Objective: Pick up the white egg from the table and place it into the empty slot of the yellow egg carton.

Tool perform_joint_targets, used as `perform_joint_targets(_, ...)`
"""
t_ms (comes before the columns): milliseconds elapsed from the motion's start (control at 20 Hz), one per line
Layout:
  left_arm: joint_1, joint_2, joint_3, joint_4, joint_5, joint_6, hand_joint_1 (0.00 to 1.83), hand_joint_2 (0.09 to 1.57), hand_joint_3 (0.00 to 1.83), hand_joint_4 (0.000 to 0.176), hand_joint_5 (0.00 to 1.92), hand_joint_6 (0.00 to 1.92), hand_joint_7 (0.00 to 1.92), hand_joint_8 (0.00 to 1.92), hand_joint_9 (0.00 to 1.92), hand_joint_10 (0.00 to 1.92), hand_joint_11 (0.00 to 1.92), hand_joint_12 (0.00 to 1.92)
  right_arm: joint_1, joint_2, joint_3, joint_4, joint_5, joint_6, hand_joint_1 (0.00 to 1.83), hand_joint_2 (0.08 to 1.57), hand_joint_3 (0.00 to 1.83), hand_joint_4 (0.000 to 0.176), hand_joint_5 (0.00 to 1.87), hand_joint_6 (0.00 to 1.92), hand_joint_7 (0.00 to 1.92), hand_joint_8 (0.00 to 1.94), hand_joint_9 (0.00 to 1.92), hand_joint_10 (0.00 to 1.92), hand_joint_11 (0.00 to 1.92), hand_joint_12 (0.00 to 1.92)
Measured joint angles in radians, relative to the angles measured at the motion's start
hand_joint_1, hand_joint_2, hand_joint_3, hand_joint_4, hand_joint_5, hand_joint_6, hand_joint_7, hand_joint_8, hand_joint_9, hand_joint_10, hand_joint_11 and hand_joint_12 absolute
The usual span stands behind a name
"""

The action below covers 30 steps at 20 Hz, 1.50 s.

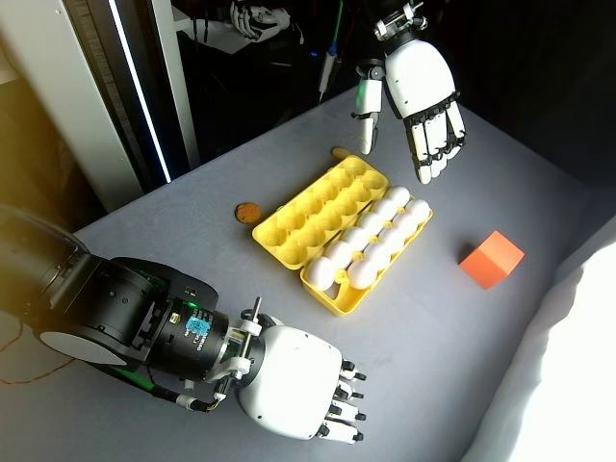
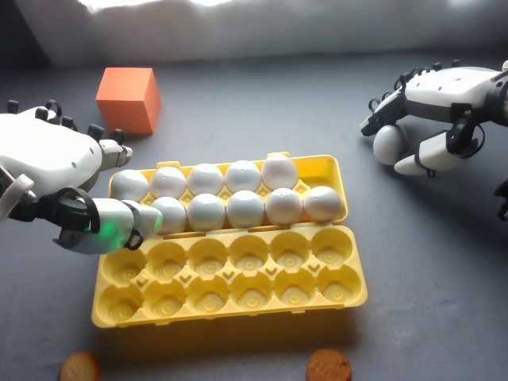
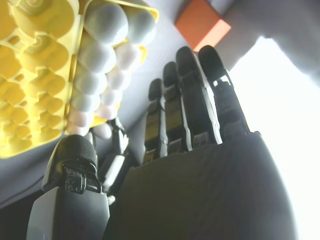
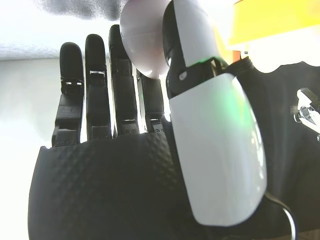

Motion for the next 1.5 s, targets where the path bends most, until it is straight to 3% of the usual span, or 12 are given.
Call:
perform_joint_targets(300, 0.0, 0.0, 0.0, 0.0, -0.001, 0.0, 0.0, 1.27, 0.0, 0.0, 0.3, 0.0, 0.41, 0.0, 0.45, 0.01, 0.0, 1.1, -0.007, 0.0, 0.0, 0.0, 0.003, 0.0, 1.14, 1.09, 0.0, 0.0, 0.63, 0.05, 0.64, 0.06, 0.26, 0.81, 0.0, 1.36)
perform_joint_targets(400, 0.0, 0.0, 0.0, 0.0, 0.0, 0.0, 0.0, 1.27, 0.0, 0.0, 0.27, 0.0, 0.38, 0.0, 0.42, 0.0, 0.0, 1.06, -0.007, 0.0, 0.0, 0.0, 0.011, 0.0, 1.15, 1.12, 0.0, 0.0, 0.74, 0.2, 0.66, 0.53, 0.33, 1.06, 0.0, 1.51)
perform_joint_targets(450, 0.0, 0.0, 0.0, 0.0, -0.001, 0.0, 0.0, 1.27, 0.0, 0.0, 0.25, 0.0, 0.36, 0.0, 0.41, 0.0, 0.0, 1.03, -0.007, 0.0, 0.0, 0.0, 0.016, 0.0, 1.15, 1.22, 0.0, 0.0, 0.72, 1.08, 0.75, 1.23, 0.41, 1.16, 0.0, 1.65)
perform_joint_targets(500, 0.0, 0.0, 0.0, 0.0, -0.001, 0.0, 0.0, 1.27, 0.0, 0.0, 0.25, 0.0, 0.36, 0.0, 0.41, 0.0, 0.0, 1.03, -0.007, 0.0, 0.0, 0.0, 0.019, 0.0, 1.15, 1.22, 0.0, 0.0, 0.72, 1.08, 0.75, 1.23, 0.41, 1.16, 0.0, 1.65)
perform_joint_targets(550, -0.001, 0.0, 0.0, 0.0, -0.001, 0.0, 0.0, 1.28, 0.0, 0.0, 0.23, 0.0, 0.36, 0.0, 0.4, 0.0, 0.0, 1.03, -0.007, 0.0, 0.0, 0.0, 0.022, 0.0, 1.14, 1.26, 0.0, 0.0, 0.68, 1.31, 0.74, 1.41, 0.43, 1.2, 0.0, 1.7)
perform_joint_targets(650, -0.001, 0.0, 0.0, 0.001, -0.001, 0.0, 0.0, 1.26, 0.0, 0.0, 0.29, 0.01, 0.42, 0.01, 0.45, 0.01, 0.0, 1.1, -0.007, -0.001, 0.0, 0.002, 0.012, 0.0, 1.16, 1.23, 0.0, 0.0, 0.82, 1.22, 0.73, 1.45, 0.55, 1.3, 0.16, 1.68)
perform_joint_targets(750, -0.001, 0.0, 0.0, 0.001, -0.001, 0.0, 0.0, 1.26, 0.0, 0.0, 0.28, 0.0, 0.42, 0.0, 0.45, 0.01, 0.0, 1.09, -0.007, -0.002, 0.0, 0.0, 0.007, 0.0, 1.15, 1.25, 0.0, 0.0, 0.8, 1.26, 0.68, 1.51, 0.51, 1.35, 0.14, 1.71)
perform_joint_targets(800, -0.001, 0.0, 0.0, 0.002, 0.0, 0.0, 0.0, 1.26, 0.0, 0.0, 0.26, 0.0, 0.4, 0.0, 0.44, 0.0, 0.0, 1.07, -0.007, -0.002, 0.0, 0.0, 0.007, 0.0, 1.29, 1.25, 0.0, 0.0, 0.78, 1.29, 0.71, 1.47, 0.56, 1.54, 0.18, 1.73)
perform_joint_targets(850, -0.001, 0.0, 0.0, 0.001, -0.001, 0.0, 0.0, 1.27, 0.0, 0.0, 0.25, 0.0, 0.37, 0.0, 0.41, 0.0, 0.0, 1.07, -0.007, -0.002, 0.0, 0.0, 0.008, 0.0, 1.33, 1.24, 0.0, 0.0, 0.79, 1.27, 0.72, 1.44, 0.6, 1.57, 0.23, 1.73)
perform_joint_targets(1100, -0.002, 0.0, -0.002, 0.004, -0.001, 0.0, 0.0, 1.28, 0.0, 0.0, 0.25, 0.0, 0.38, 0.0, 0.42, 0.0, 0.0, 1.07, 0.009, -0.002, 0.0, 0.0, 0.015, 0.001, 1.34, 1.22, 0.0, 0.0, 0.81, 1.22, 0.78, 1.36, 0.65, 1.52, 0.26, 1.72)
perform_joint_targets(1300, -0.002, 0.0, -0.003, 0.005, -0.001, 0.0, 0.0, 1.28, 0.0, 0.0, 0.26, 0.0, 0.39, 0.0, 0.43, 0.0, 0.0, 1.09, 0.052, 0.003, 0.0, 0.0, 0.047, 0.095, 1.33, 1.23, 0.0, 0.0, 0.79, 1.25, 0.76, 1.39, 0.63, 1.57, 0.25, 1.75)
perform_joint_targets(1500, -0.002, 0.0, -0.003, 0.005, -0.001, 0.0, 0.0, 1.29, 0.0, 0.0, 0.29, 0.0, 0.41, 0.01, 0.43, 0.0, 0.0, 1.11, 0.071, 0.004, -0.03, -0.015, 0.052, 0.11, 1.18, 1.21, 0.0, 0.0, 0.84, 1.13, 0.78, 1.44, 0.6, 1.43, 0.28, 1.79)
